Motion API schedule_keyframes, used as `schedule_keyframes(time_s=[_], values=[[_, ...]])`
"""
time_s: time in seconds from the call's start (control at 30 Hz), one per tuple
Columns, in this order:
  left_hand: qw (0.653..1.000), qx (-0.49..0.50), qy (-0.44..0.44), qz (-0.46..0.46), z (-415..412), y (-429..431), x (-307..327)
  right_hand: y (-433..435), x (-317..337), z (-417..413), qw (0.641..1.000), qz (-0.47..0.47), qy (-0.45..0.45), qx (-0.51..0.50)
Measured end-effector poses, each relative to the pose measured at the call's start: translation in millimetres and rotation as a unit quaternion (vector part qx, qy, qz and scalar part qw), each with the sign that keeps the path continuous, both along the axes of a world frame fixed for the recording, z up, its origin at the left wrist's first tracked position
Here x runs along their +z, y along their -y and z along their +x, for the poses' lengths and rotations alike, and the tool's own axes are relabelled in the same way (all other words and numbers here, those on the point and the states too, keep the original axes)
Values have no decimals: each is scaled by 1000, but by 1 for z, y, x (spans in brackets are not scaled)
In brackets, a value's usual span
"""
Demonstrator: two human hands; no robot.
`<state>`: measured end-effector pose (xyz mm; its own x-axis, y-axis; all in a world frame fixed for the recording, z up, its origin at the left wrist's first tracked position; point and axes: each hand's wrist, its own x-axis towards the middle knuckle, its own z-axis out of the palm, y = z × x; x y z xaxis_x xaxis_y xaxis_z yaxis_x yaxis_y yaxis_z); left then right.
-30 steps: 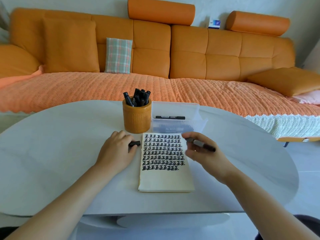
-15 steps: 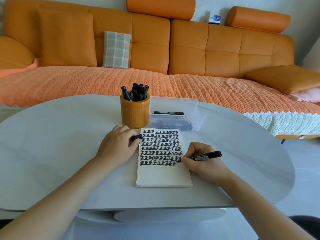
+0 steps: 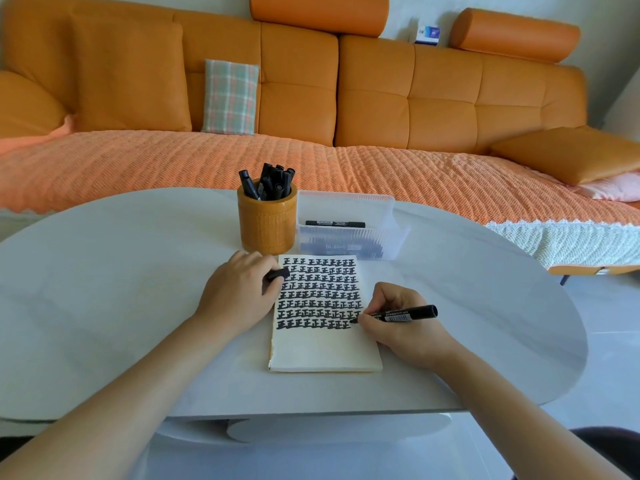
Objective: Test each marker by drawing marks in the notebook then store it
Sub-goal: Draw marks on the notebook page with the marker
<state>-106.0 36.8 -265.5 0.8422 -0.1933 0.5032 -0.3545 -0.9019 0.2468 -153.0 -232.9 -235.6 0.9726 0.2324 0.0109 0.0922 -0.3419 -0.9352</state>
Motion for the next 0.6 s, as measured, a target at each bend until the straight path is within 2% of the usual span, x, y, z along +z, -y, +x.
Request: schedule_keyframes(time_s=[0.6], values=[[1000,-6,9,7,1,-1,-2,2,2,1,1000,-1,13,20]])
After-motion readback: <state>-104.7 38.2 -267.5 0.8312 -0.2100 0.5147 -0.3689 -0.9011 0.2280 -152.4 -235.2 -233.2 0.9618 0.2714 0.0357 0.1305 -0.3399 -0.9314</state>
